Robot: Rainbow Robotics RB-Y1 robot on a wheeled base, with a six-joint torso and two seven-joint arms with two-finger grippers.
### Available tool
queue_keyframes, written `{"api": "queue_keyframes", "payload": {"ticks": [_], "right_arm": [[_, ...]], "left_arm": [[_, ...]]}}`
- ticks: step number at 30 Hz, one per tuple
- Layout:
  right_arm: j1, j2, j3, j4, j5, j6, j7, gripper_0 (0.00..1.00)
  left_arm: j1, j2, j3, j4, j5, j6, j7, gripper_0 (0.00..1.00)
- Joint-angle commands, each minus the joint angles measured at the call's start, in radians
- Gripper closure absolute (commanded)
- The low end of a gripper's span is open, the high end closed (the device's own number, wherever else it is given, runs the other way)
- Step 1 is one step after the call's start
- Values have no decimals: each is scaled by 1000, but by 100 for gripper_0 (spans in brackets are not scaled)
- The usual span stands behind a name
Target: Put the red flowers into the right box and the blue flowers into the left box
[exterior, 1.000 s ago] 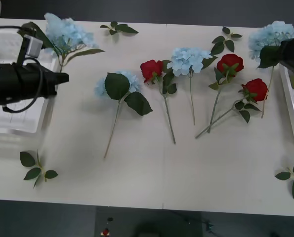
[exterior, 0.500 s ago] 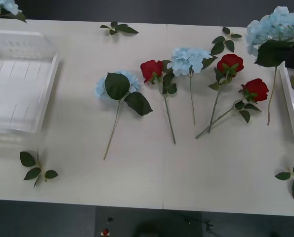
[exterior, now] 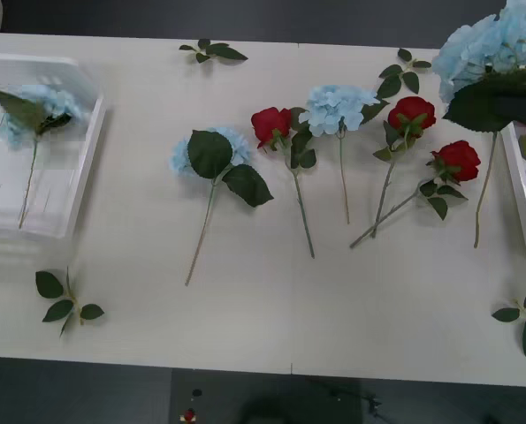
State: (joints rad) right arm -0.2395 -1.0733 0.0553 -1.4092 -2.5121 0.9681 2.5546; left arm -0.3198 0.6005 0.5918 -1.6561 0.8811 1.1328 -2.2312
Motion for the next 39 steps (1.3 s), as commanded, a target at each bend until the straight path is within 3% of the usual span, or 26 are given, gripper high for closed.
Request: {"api": "queue_keyframes", "payload": {"ticks": [1,5,13,20,22,23,30,39], "right_arm": [[-12,-8,-11,-43,-42,64,131,100],[-12,35,-11,-103,-47,89,151,100],[-27,136,0,-247,38,66,151,100],[-129,167,159,-270,22,-37,151,100],[-161,182,209,-270,19,-83,151,100],[-172,190,225,-270,19,-98,151,100],[-267,242,350,-249,19,-198,151,100],[-353,294,408,-183,19,-204,151,100]], "left_arm": [[4,67,14,-21,99,82,-47,11],[2,74,-20,-45,248,196,-93,10],[-1,87,-227,-91,420,199,-100,10],[21,64,-425,-77,572,189,-117,10],[34,28,-460,-47,625,186,-156,9],[38,13,-471,-31,639,185,-183,1],[68,-88,-518,121,751,185,-472,0],[93,-120,-659,266,1069,205,-474,0]]}}
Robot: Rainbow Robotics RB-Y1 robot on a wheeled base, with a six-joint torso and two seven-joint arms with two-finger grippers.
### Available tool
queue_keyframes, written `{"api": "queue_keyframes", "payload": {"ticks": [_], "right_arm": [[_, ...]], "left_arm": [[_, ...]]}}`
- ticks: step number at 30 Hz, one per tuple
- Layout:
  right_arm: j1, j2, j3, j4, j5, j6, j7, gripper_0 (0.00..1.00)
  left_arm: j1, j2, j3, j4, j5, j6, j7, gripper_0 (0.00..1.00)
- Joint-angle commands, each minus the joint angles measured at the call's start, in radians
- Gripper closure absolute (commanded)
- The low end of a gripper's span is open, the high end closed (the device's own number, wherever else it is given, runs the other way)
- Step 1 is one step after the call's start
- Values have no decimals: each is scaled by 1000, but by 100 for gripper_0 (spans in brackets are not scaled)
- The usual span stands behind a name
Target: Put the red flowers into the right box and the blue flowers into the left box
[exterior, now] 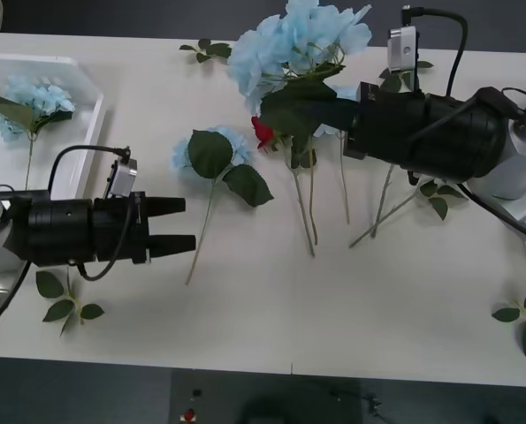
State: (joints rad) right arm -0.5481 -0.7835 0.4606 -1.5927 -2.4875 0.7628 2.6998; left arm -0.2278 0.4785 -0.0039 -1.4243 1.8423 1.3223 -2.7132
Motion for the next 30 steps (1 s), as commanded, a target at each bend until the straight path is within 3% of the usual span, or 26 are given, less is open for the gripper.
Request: {"api": "queue_keyframes", "payload": {"ticks": [1,16,30], "right_arm": [[-52,4,7,5,-5,1,5,100],[-107,26,61,23,-5,10,5,100],[-107,46,61,23,-5,26,5,100]], "left_arm": [[1,-4,-82,47,144,18,8,0],[-28,-176,-111,50,233,-37,8,0],[-117,-216,-206,50,230,-189,8,0]]}}
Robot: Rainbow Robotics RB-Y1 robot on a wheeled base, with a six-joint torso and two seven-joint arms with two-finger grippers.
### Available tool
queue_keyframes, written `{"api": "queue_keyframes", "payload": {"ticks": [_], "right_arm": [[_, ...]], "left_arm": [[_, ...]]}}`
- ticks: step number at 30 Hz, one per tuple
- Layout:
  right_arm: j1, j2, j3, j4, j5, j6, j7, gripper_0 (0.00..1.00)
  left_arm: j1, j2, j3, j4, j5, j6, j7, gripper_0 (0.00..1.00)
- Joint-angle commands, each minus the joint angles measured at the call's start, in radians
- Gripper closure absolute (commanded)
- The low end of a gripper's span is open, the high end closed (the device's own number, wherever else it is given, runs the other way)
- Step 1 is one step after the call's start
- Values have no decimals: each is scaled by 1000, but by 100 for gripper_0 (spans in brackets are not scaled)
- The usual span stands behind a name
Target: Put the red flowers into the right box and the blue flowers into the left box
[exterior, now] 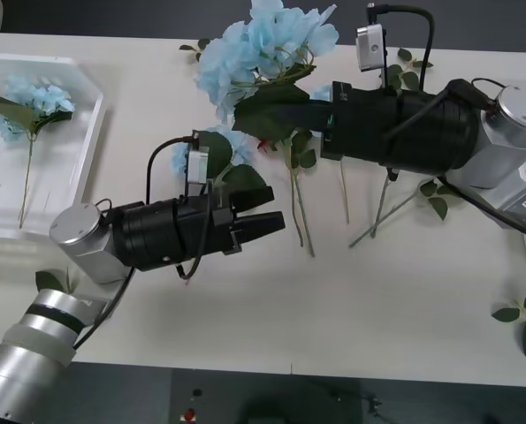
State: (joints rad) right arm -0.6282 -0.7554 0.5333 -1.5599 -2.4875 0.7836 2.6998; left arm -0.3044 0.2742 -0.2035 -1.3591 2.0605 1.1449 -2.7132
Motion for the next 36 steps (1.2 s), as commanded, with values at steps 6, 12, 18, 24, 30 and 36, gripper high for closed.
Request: {"api": "queue_keyframes", "payload": {"ticks": [6,12,18,24,30,36], "right_arm": [[-27,18,-12,-9,-4,5,5,100],[-25,18,-12,-9,-5,3,5,100],[-27,18,-12,-9,-4,3,5,100],[-25,18,-12,-8,-5,-1,5,100],[-25,18,-12,-8,-5,-15,5,13],[-25,18,-12,4,-41,0,5,0]], "left_arm": [[-70,-26,-37,-15,10,-24,8,13],[-75,-33,-73,-15,7,-65,8,100],[-81,-36,-99,-15,7,-96,8,100],[-81,-35,-97,-15,7,-103,8,100],[-82,-21,-80,-15,12,-103,8,100],[-82,17,-42,-20,21,-82,8,100]]}}
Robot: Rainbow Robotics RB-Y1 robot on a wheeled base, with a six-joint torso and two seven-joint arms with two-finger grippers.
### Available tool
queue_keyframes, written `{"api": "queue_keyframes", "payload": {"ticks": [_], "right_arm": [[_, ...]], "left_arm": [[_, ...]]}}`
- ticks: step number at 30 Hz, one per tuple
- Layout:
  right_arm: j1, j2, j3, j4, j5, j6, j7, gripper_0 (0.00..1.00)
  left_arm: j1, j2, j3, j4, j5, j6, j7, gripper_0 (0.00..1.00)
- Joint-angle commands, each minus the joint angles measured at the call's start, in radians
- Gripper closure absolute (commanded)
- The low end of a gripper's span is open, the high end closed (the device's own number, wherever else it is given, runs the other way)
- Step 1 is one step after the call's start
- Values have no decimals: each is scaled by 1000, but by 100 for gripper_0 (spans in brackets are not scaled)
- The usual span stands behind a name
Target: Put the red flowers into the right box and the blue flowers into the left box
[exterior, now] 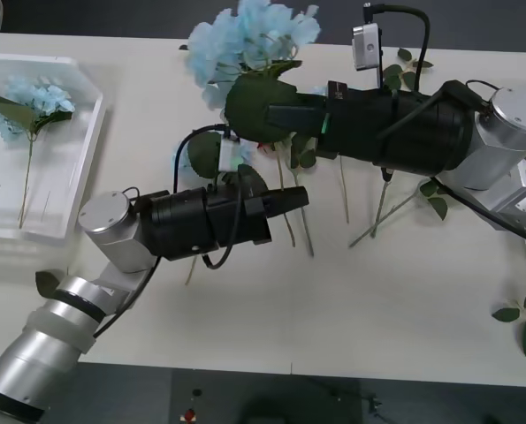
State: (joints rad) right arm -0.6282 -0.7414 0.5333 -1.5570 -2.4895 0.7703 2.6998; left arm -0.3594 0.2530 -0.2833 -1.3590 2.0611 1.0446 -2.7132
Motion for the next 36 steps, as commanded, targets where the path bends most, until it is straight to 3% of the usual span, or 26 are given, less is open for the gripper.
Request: {"api": "queue_keyframes", "payload": {"ticks": [1,17,23,32,36], "right_arm": [[-25,4,-12,3,-43,15,5,0],[-25,4,-12,6,-57,20,5,0],[-25,-16,-12,11,-61,14,5,0],[-27,-167,-12,11,21,-60,-3,0],[-27,-253,-12,26,84,-57,-204,0]], "left_arm": [[-29,46,47,-20,20,23,8,100],[-44,201,296,-26,24,160,8,100],[-70,351,363,-25,-4,155,251,100],[-67,542,507,-25,-220,137,415,100],[-39,617,595,-25,-312,137,420,100]]}}
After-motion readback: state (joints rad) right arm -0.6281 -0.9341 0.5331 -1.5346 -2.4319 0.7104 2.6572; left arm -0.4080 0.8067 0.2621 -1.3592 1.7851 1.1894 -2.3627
